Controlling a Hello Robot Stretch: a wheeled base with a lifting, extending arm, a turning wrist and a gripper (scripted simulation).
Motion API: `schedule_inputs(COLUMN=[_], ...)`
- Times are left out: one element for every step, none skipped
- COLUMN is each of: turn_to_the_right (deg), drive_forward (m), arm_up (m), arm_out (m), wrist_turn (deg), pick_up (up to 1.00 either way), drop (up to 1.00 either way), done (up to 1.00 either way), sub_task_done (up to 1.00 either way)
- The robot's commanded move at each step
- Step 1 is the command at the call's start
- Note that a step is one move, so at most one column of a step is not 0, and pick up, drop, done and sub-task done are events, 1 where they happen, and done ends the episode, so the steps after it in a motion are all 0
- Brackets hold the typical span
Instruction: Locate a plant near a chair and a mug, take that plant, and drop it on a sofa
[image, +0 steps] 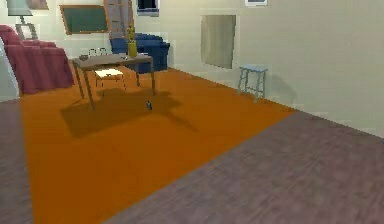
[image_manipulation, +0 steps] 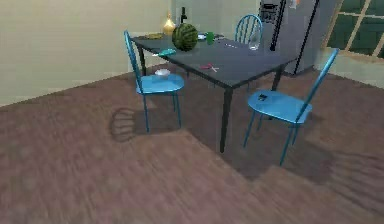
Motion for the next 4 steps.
schedule_inputs(turn_to_the_right=[0.0, 0.0, 0.0, -6.0], drive_forward=[1.0, 1.0, 0.75, 0.0], arm_up=[0.0, 0.0, 0.0, 0.0], arm_out=[0.0, 0.0, 0.0, 0.0], wrist_turn=[0.0, 0.0, 0.0, 0.0], pick_up=[0.0, 0.0, 0.0, 0.0], drop=[0.0, 0.0, 0.0, 0.0], done=[0.0, 0.0, 0.0, 0.0], sub_task_done=[0.0, 0.0, 0.0, 0.0])
